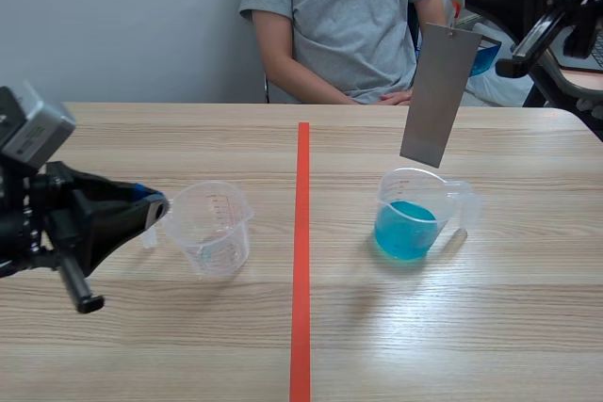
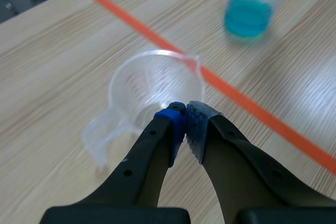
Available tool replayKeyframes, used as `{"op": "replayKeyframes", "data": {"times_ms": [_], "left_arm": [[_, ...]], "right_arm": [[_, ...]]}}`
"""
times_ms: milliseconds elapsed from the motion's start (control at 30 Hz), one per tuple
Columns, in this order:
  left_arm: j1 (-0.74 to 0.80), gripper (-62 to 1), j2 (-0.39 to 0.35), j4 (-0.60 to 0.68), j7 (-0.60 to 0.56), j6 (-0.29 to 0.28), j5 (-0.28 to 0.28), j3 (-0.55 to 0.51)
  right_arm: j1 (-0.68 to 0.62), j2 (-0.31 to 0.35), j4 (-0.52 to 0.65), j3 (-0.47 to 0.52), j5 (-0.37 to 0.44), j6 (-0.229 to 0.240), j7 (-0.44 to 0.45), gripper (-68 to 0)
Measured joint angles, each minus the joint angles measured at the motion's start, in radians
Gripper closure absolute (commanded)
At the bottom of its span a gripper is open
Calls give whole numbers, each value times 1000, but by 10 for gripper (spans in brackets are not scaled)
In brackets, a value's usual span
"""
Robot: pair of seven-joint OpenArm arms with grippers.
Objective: Do the redox reaction experiment.
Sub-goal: 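Raise the plate and point at it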
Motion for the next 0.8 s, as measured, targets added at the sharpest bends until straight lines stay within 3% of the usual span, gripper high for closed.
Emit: {"op": "replayKeyframes", "data": {"times_ms": [100,400,800], "left_arm": [[-152,-40,35,-40,51,53,1,129],[-502,-40,242,-301,72,60,27,439],[-729,-40,510,-603,38,60,27,624]], "right_arm": [[0,0,0,0,0,0,0,-14],[0,0,0,0,0,0,0,-13],[0,0,0,0,0,0,0,-13]]}}
